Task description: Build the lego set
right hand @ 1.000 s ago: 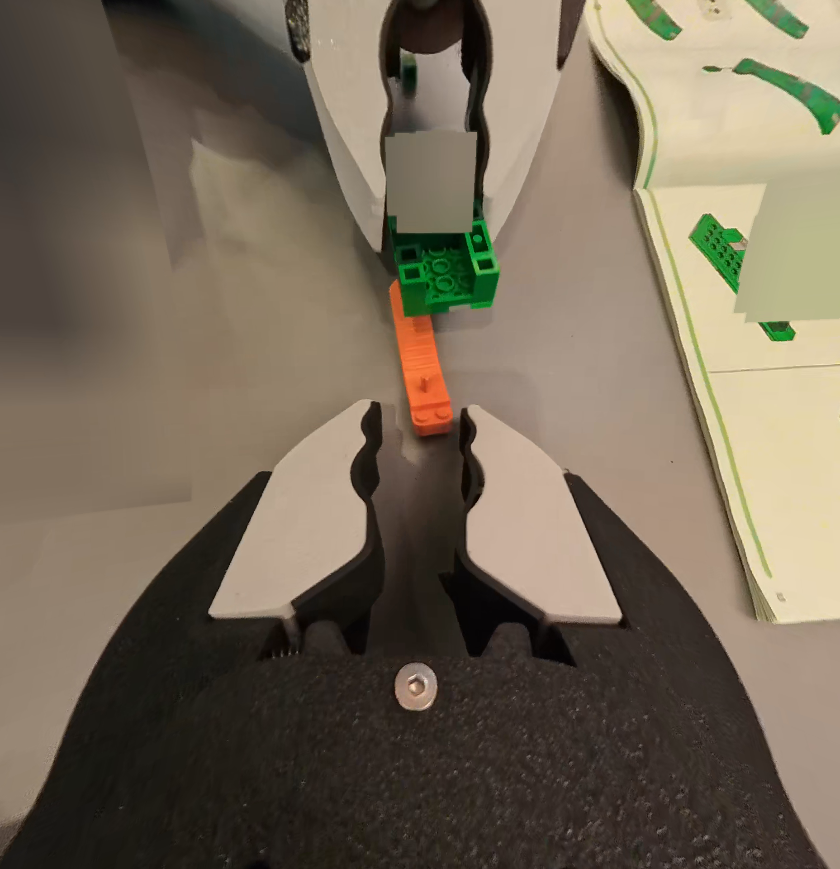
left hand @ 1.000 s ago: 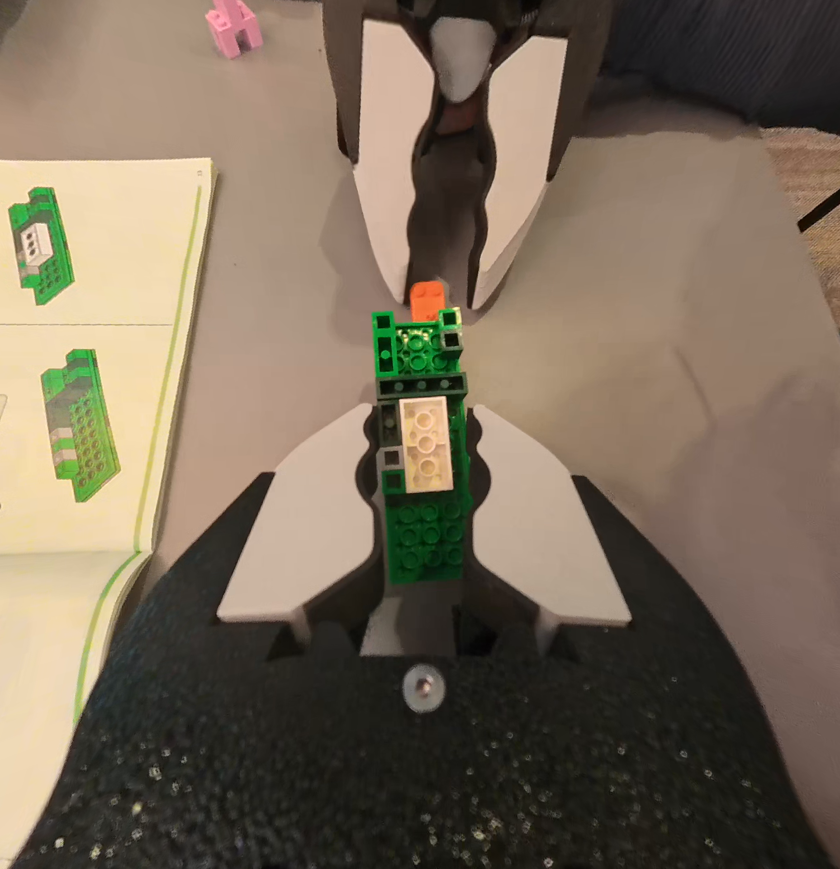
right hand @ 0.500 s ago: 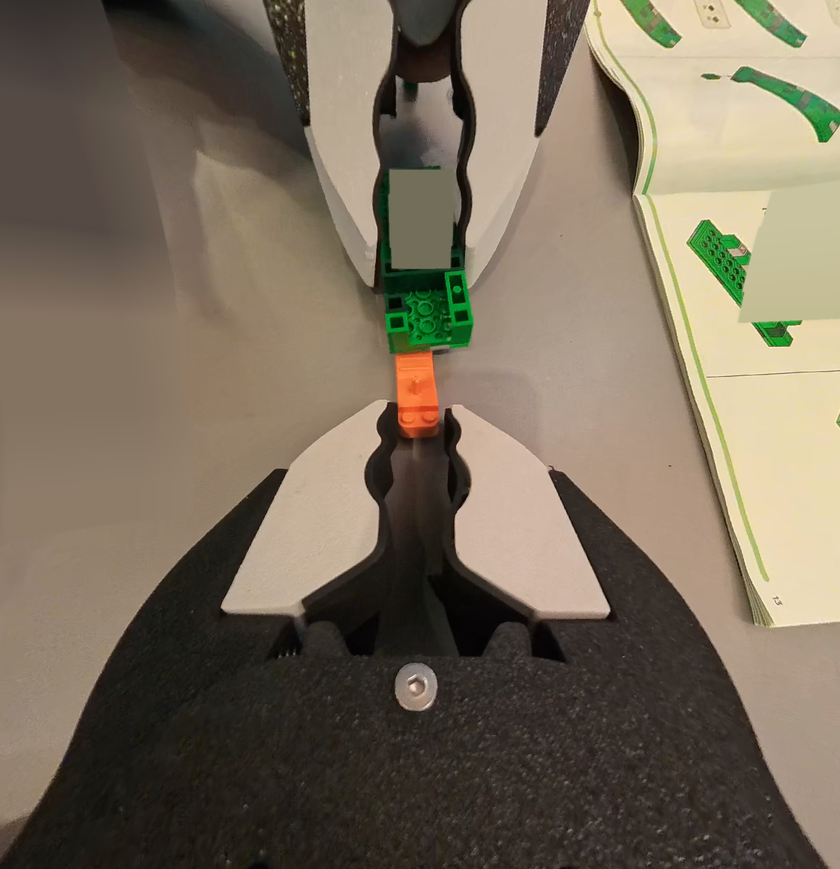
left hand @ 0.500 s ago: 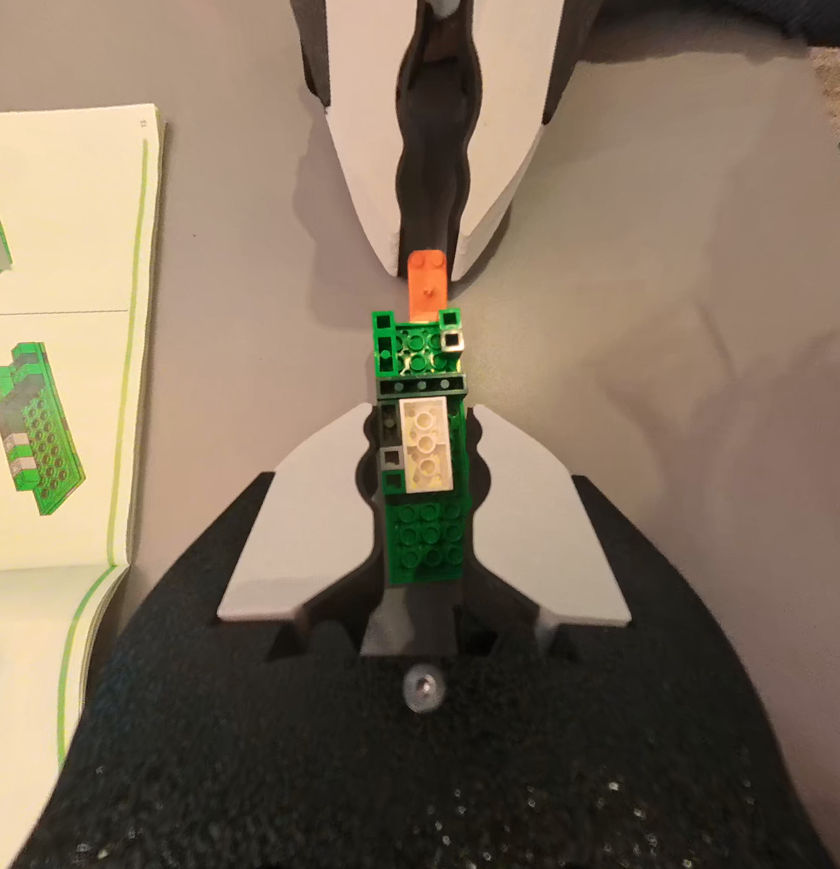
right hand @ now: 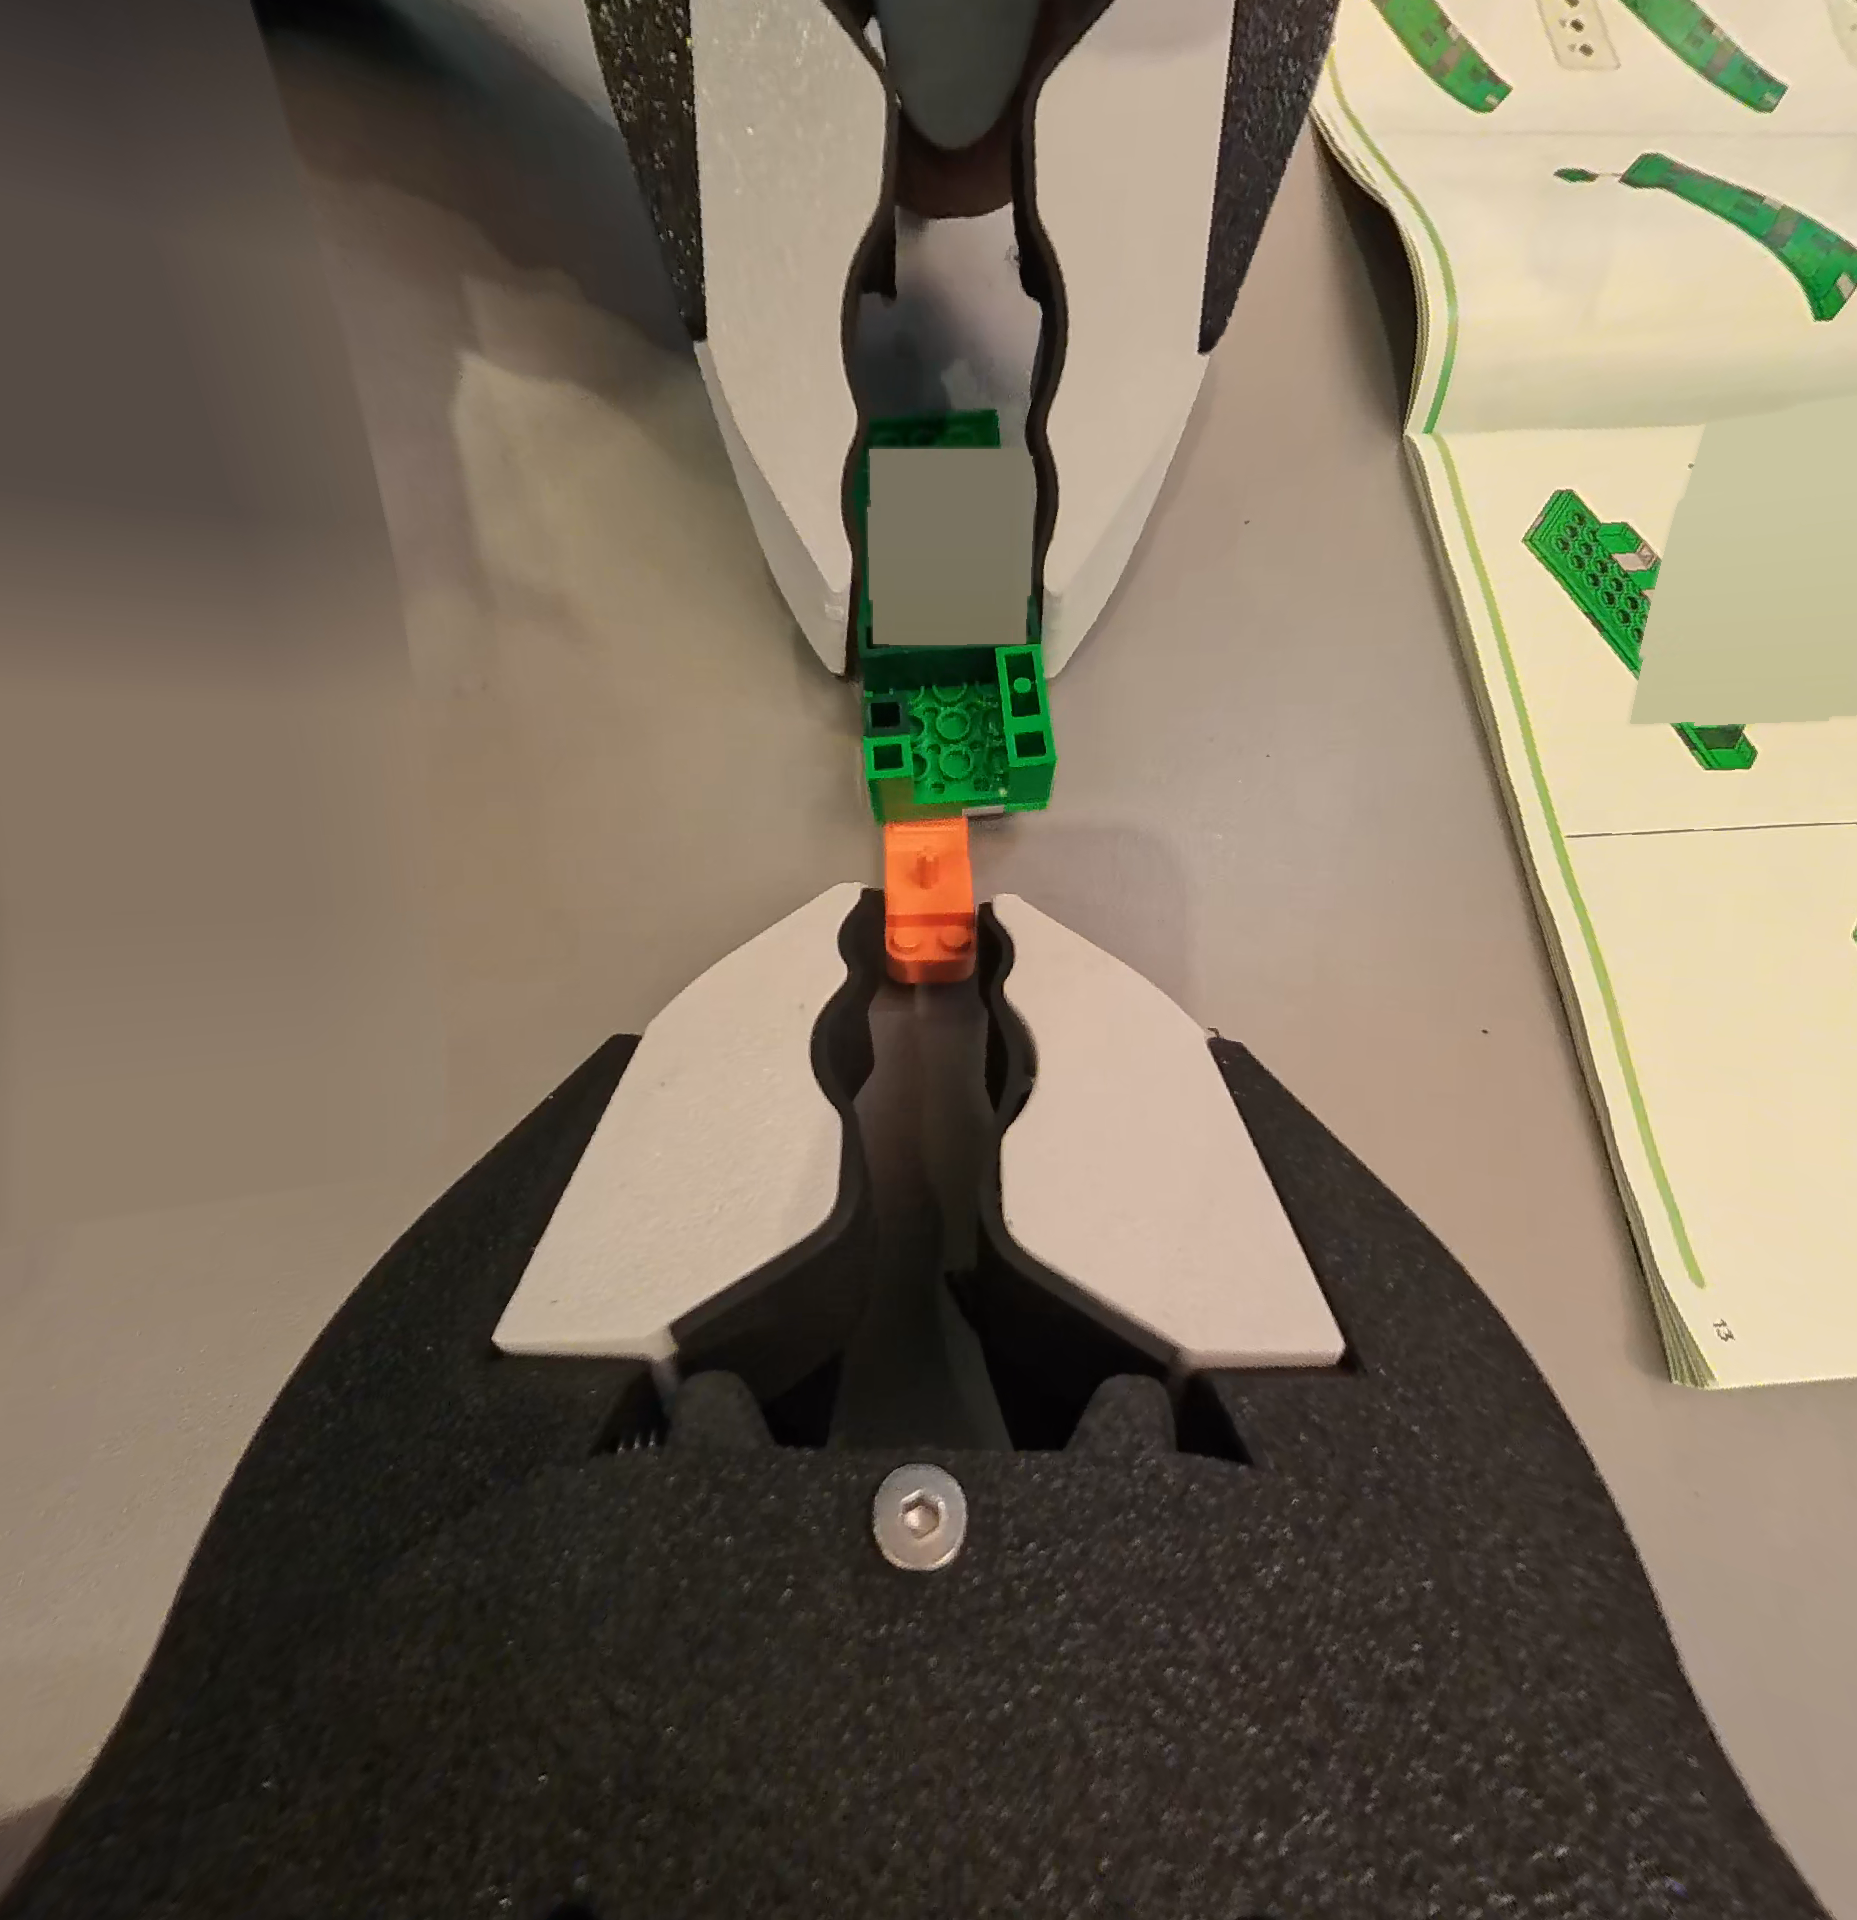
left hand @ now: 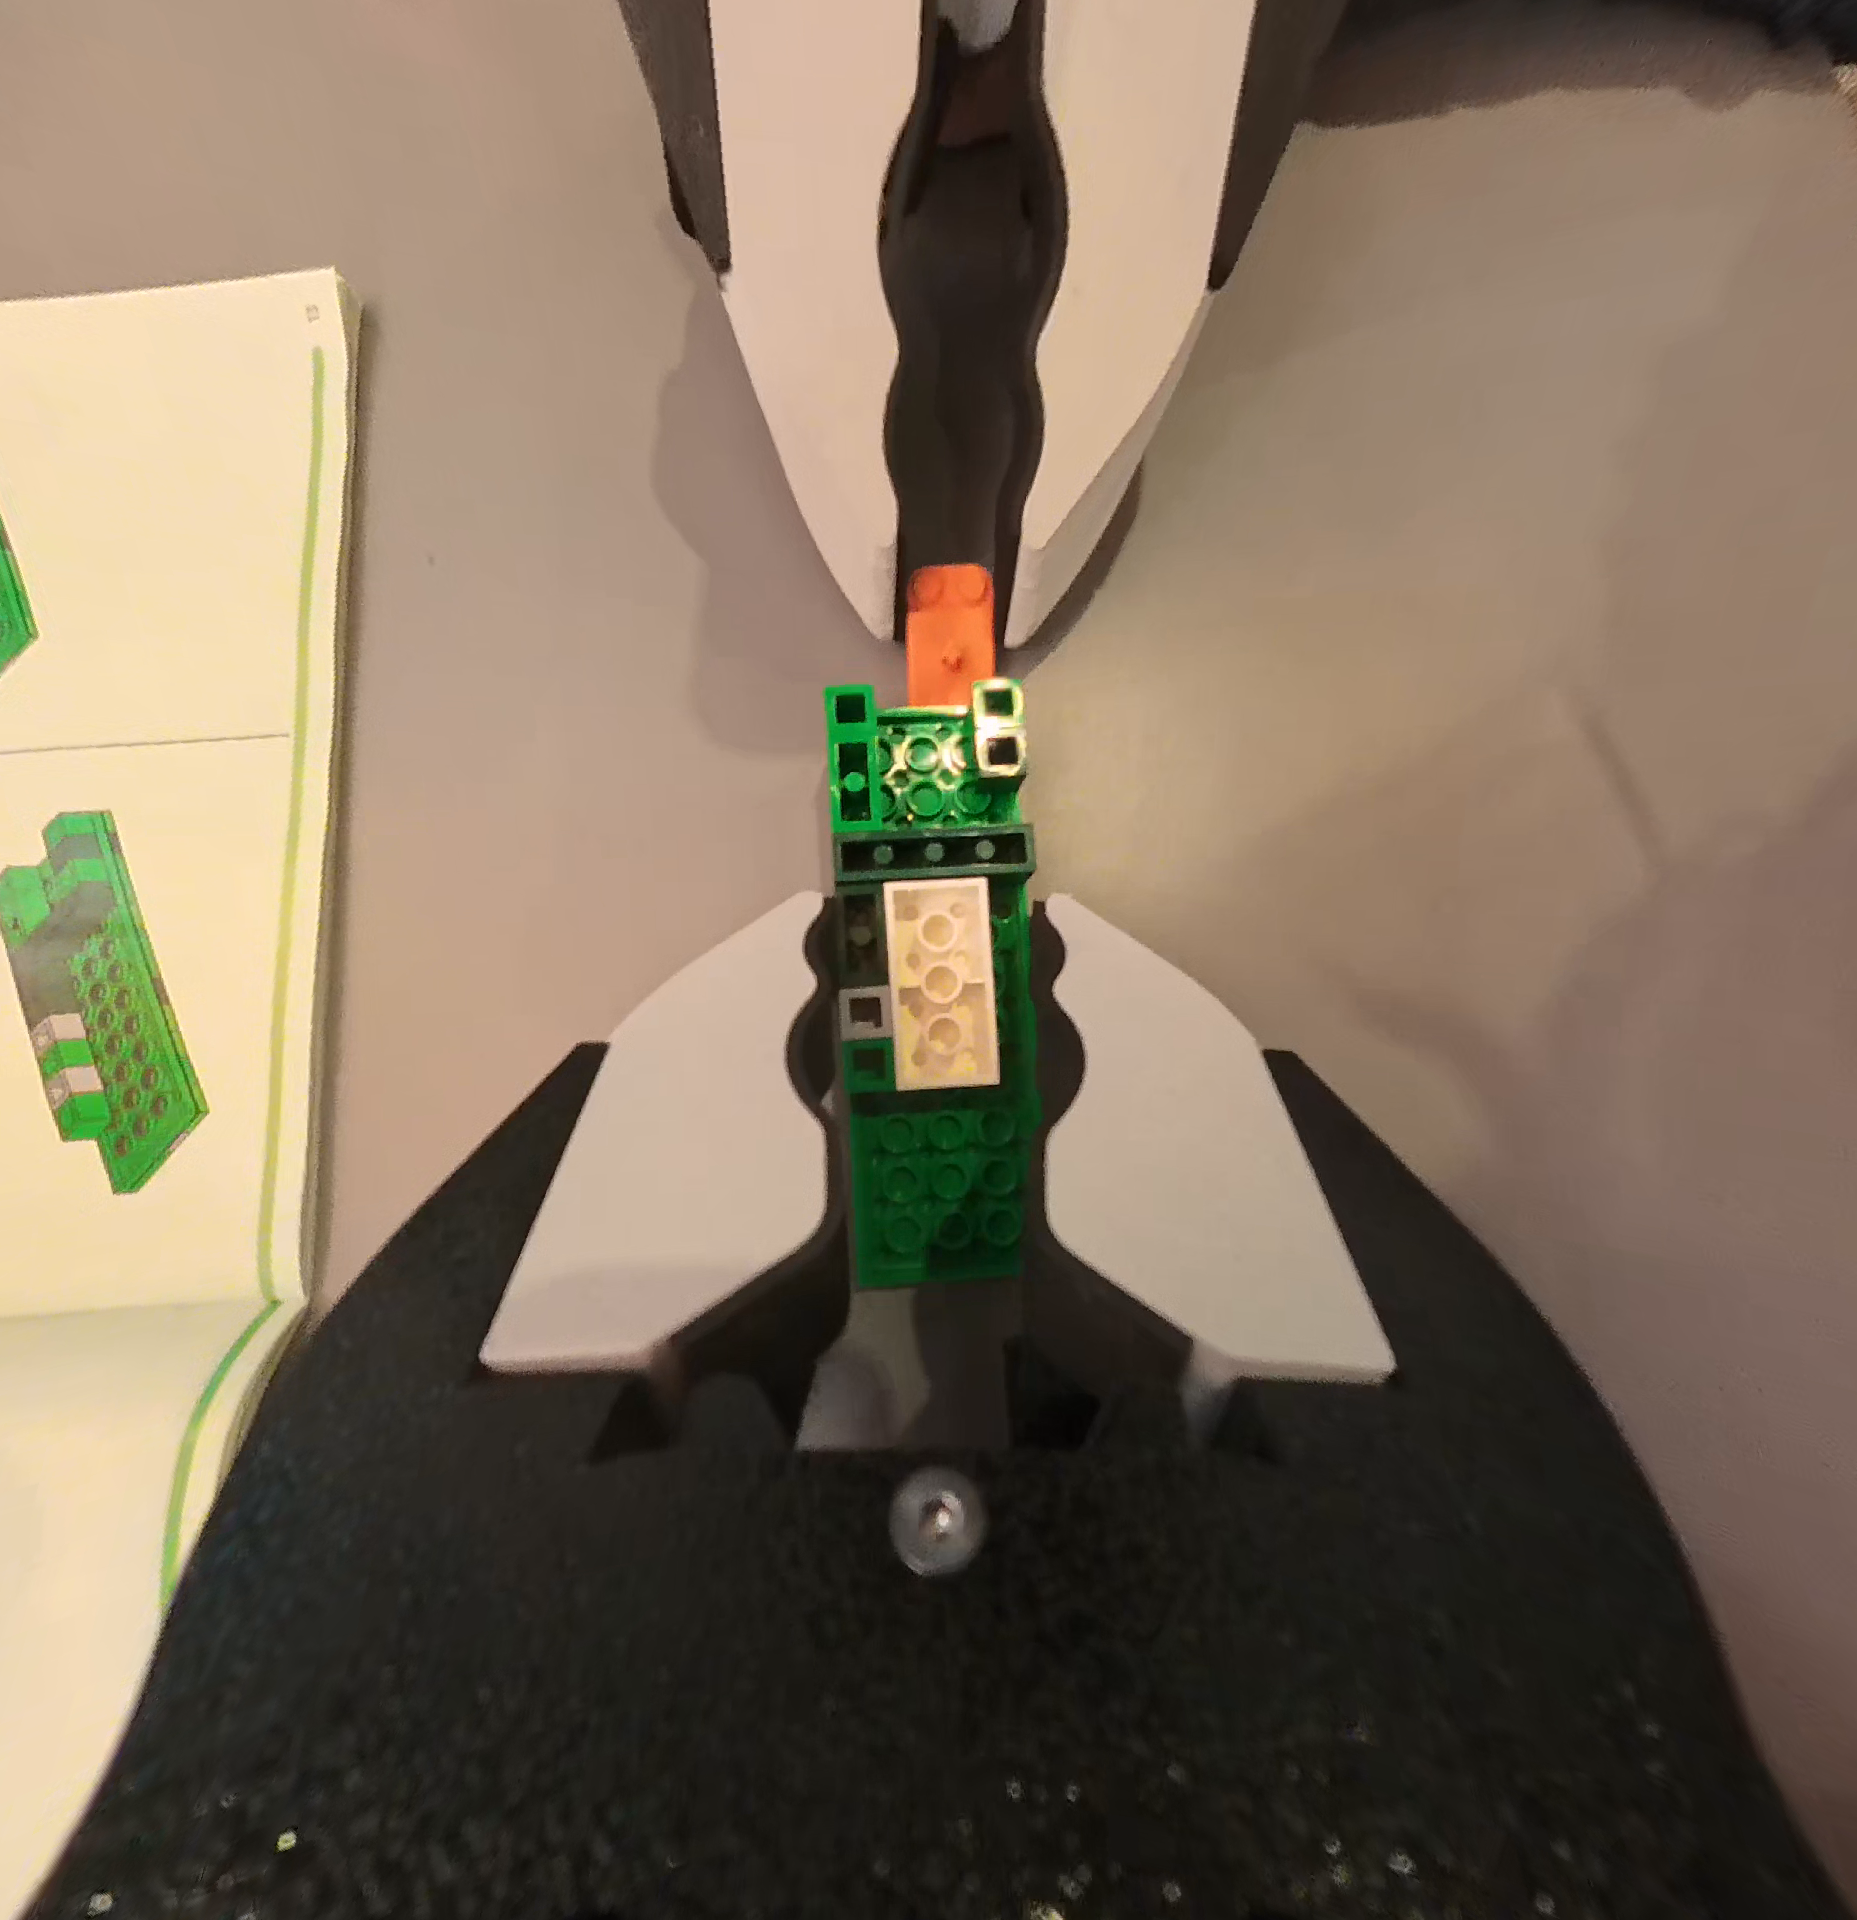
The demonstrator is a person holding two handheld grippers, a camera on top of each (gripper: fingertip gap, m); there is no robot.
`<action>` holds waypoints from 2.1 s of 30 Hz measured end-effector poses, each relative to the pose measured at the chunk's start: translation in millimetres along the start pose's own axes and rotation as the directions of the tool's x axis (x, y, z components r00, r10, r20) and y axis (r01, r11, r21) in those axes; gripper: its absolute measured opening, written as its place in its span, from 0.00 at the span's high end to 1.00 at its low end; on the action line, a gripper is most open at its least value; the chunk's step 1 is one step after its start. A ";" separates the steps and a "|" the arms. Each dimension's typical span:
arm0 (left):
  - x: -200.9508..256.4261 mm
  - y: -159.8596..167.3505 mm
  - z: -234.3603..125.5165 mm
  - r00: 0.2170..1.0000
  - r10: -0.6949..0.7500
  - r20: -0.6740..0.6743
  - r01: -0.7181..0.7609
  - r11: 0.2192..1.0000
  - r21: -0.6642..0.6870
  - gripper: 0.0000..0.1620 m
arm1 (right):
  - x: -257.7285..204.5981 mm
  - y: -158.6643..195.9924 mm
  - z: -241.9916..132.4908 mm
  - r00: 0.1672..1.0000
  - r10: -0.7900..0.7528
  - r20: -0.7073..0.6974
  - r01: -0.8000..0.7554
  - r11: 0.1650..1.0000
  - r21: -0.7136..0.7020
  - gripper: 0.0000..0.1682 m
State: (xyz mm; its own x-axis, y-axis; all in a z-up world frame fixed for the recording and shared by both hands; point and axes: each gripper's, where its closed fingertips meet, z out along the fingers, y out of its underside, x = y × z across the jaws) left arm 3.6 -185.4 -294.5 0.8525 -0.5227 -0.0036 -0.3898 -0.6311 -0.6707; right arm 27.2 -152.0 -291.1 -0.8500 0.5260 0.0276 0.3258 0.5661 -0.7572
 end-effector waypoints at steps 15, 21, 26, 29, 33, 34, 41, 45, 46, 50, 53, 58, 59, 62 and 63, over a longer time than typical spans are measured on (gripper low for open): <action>-2.4 -3.7 5.4 1.000 0.018 -0.019 -0.018 0.999 -0.026 0.78 | 0.0 -0.1 0.4 1.000 0.000 0.000 0.000 1.000 0.001 0.90; -1.8 -4.2 6.0 1.000 0.027 -0.014 -0.027 0.999 -0.022 0.74 | 0.1 -0.3 0.4 1.000 -0.002 -0.003 0.002 1.000 0.002 0.90; -0.4 -8.5 2.0 1.000 0.018 -0.021 -0.018 1.000 0.012 0.73 | 0.1 -0.9 0.0 1.000 -0.016 -0.016 0.016 1.000 0.008 0.89; -1.5 -10.4 -3.7 1.000 0.012 -0.014 -0.011 1.000 0.028 0.72 | 0.1 -1.4 -0.4 0.999 -0.029 -0.028 0.030 0.999 0.013 0.86; -7.6 -8.6 -20.6 0.999 -0.002 0.040 0.001 0.999 0.047 0.72 | -0.4 -2.7 -2.3 0.997 -0.055 -0.053 0.056 0.998 0.027 0.79; -9.0 -8.2 -26.7 0.998 -0.010 0.057 0.007 0.998 0.061 0.72 | -0.9 -3.3 -3.2 0.997 -0.060 -0.058 0.062 0.997 0.034 0.79; -8.5 0.1 -56.9 0.989 -0.101 0.113 0.082 0.984 0.160 0.73 | -0.6 -3.4 -5.1 0.995 -0.057 -0.078 0.061 0.997 0.042 0.77; -6.7 3.0 -45.7 0.990 -0.089 0.113 0.073 0.988 0.138 0.70 | 0.8 -3.0 -5.1 0.995 -0.047 -0.086 0.050 0.998 0.039 0.78; -6.3 5.7 -40.0 0.991 -0.079 0.107 0.067 0.992 0.111 0.69 | 1.3 -2.2 -4.6 0.995 -0.041 -0.088 0.044 0.998 0.034 0.79; -4.5 13.0 -19.9 0.996 -0.066 0.062 0.065 0.998 0.024 0.69 | 1.5 -1.0 -3.4 0.996 -0.025 -0.083 0.027 0.999 0.021 0.81; -5.3 15.3 -14.1 0.997 -0.062 0.053 0.062 0.998 -0.009 0.72 | 1.9 -0.8 -3.3 0.996 -0.020 -0.082 0.021 1.000 0.020 0.83; -6.1 16.1 -11.5 0.997 -0.063 0.039 0.063 0.998 -0.013 0.78 | 2.4 -0.5 -3.1 0.997 -0.013 -0.079 0.014 1.000 0.017 0.86; -6.4 16.1 -11.5 0.997 -0.060 0.039 0.060 0.998 -0.012 0.78 | 2.7 -0.4 -3.1 0.997 -0.012 -0.081 0.013 1.000 0.016 0.87; -6.4 15.9 -11.8 0.998 -0.034 0.044 0.034 0.999 -0.005 0.78 | 3.2 -0.2 -3.0 0.997 -0.007 -0.081 0.008 1.000 0.015 0.88; -6.2 15.5 -12.0 0.999 -0.014 0.050 0.014 1.000 -0.002 0.78 | 3.5 -0.2 -3.0 0.997 -0.006 -0.082 0.007 1.000 0.015 0.88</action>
State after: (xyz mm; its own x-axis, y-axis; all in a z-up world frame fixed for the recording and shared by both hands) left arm -11.8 -198.9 -296.0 0.8741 -0.4847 -0.0312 -0.3784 -0.6395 -0.6692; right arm 25.4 -148.4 -288.9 -0.8153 0.5726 0.0856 0.3132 0.5605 -0.7666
